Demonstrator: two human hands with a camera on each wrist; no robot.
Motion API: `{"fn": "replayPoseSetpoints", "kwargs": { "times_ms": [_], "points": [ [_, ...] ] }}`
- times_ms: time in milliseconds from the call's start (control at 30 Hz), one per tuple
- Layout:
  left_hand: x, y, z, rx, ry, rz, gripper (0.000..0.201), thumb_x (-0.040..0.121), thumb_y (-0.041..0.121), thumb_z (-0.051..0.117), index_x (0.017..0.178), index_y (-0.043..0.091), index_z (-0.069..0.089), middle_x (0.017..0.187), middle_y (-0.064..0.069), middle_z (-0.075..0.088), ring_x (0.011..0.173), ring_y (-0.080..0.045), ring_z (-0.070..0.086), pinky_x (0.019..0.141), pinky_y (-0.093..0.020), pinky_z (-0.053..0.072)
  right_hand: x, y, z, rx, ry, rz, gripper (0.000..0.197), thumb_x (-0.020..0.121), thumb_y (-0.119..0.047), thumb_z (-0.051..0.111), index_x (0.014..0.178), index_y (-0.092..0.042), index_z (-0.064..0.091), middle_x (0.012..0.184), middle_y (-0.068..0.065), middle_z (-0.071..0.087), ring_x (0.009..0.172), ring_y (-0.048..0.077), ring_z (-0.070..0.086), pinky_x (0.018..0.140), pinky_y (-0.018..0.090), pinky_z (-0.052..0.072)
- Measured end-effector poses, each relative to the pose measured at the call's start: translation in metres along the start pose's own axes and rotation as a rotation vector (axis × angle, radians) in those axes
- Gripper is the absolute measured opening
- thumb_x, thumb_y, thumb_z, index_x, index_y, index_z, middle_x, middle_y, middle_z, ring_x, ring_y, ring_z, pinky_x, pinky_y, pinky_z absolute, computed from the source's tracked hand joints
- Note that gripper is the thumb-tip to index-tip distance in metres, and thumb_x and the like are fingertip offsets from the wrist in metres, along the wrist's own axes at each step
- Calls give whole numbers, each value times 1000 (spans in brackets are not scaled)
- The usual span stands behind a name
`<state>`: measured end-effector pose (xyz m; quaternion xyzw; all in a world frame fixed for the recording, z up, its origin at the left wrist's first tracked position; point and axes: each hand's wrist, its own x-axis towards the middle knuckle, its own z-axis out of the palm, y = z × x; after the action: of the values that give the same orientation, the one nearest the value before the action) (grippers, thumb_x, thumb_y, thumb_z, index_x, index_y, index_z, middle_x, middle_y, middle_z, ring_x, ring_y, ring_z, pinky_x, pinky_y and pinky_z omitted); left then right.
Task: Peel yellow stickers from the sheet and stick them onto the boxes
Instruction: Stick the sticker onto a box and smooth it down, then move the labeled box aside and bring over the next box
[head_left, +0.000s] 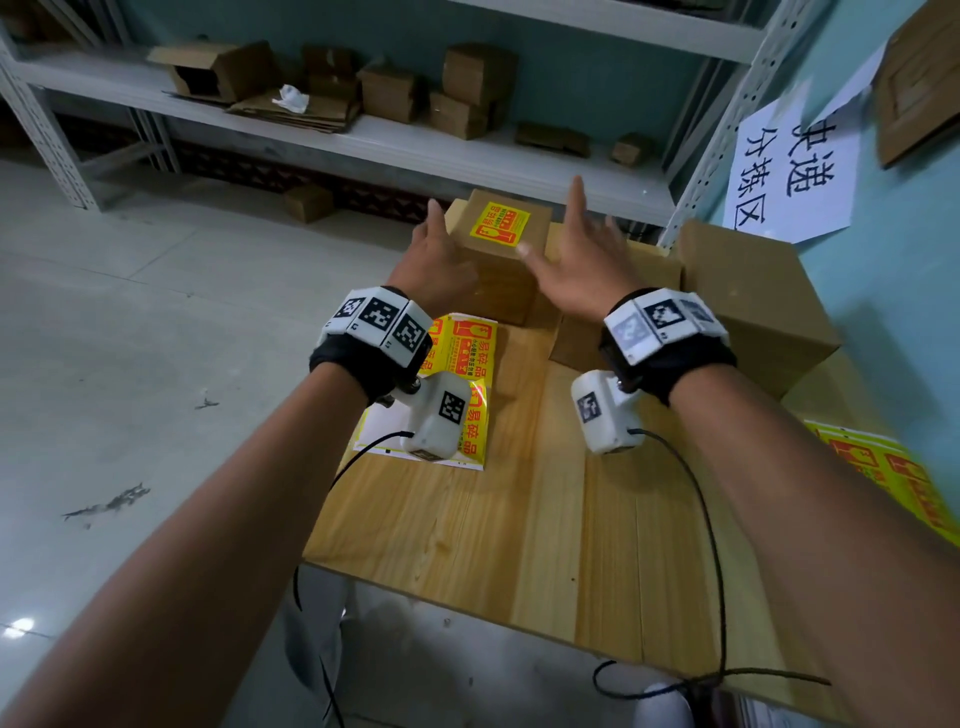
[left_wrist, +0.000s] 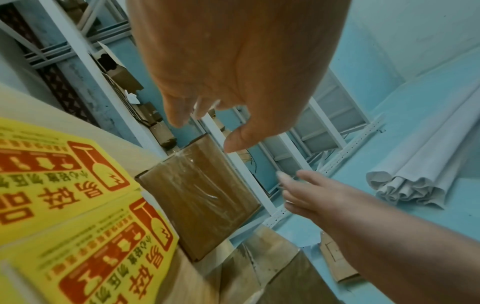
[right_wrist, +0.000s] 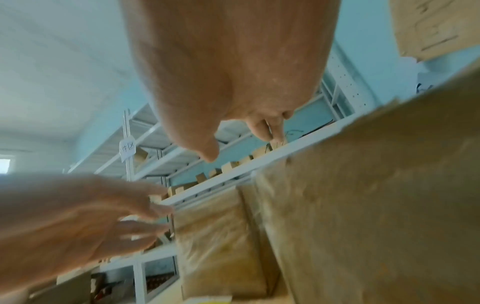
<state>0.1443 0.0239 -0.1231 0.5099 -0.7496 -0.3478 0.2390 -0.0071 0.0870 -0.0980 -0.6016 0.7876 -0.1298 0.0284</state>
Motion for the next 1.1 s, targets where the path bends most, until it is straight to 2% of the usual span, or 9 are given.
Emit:
{"fn": "replayPoseSetpoints", "kwargs": {
  "times_ms": [33,100,167,300,467,600,800,900,1100],
  "points": [
    [-1,-1,-3,-22,18,1,83,95,20,52,154,7,-5,162,-13,7,148,-26,14,117,-35,18,-2,5,-8,14,37,-2,76,105,-42,37,156,-10,-9,165,16,9,152,33,11,123,43,5],
    [-3,-4,-7,-37,42,7,83,95,23,54,154,8,-3,162,-13,4,149,-26,11,118,-35,16,-5,19,-21,-24,74,13,62,107,-34,33,158,-12,6,165,13,9,152,32,11,123,45,8],
    [-6,-5,-8,-31,50,6,80,95,25,54,155,8,3,161,-13,8,148,-29,16,117,-36,18,-6,34,-23,-104,14,56,55,107,-31,30,156,-11,17,165,11,11,152,31,12,123,46,10],
    [-10,-5,-9,-35,38,10,71,96,26,52,154,12,13,158,-15,17,145,-32,24,115,-37,23,-20,49,-3,-144,-182,127,55,108,-35,17,158,-11,11,167,6,4,154,24,4,123,44,10],
    [-16,-7,-10,9,43,33,60,95,23,51,150,14,29,150,-17,32,136,-33,36,109,-38,31,-34,46,-2,-134,-200,136,56,108,-37,14,159,-15,7,167,1,0,154,20,1,124,46,12],
    [-25,-9,-13,14,22,35,49,93,23,50,141,18,43,143,-15,43,125,-33,49,104,-40,40,-52,43,-4,-123,-195,114,55,108,-39,15,159,-16,10,167,-1,3,154,18,4,123,42,10],
    [-41,-14,-18,-19,42,77,38,94,11,46,129,12,57,134,-12,56,119,-28,53,86,-29,40,-92,35,-4,-101,-146,77,54,108,-40,16,158,-20,12,166,-5,6,153,15,5,122,37,10],
    [-52,-17,-20,-6,50,85,35,93,9,47,126,13,60,129,-10,60,114,-26,56,83,-29,41,-108,32,-5,-80,-132,57,54,108,-40,17,158,-21,13,166,-6,8,153,14,6,121,36,10],
    [-69,-29,-17,165,12,81,26,88,12,58,109,23,70,119,1,65,107,-21,58,81,-28,43,-141,24,-6,-47,-103,4,54,108,-40,21,158,-21,16,166,-7,11,153,12,8,120,32,9]
  ]
}}
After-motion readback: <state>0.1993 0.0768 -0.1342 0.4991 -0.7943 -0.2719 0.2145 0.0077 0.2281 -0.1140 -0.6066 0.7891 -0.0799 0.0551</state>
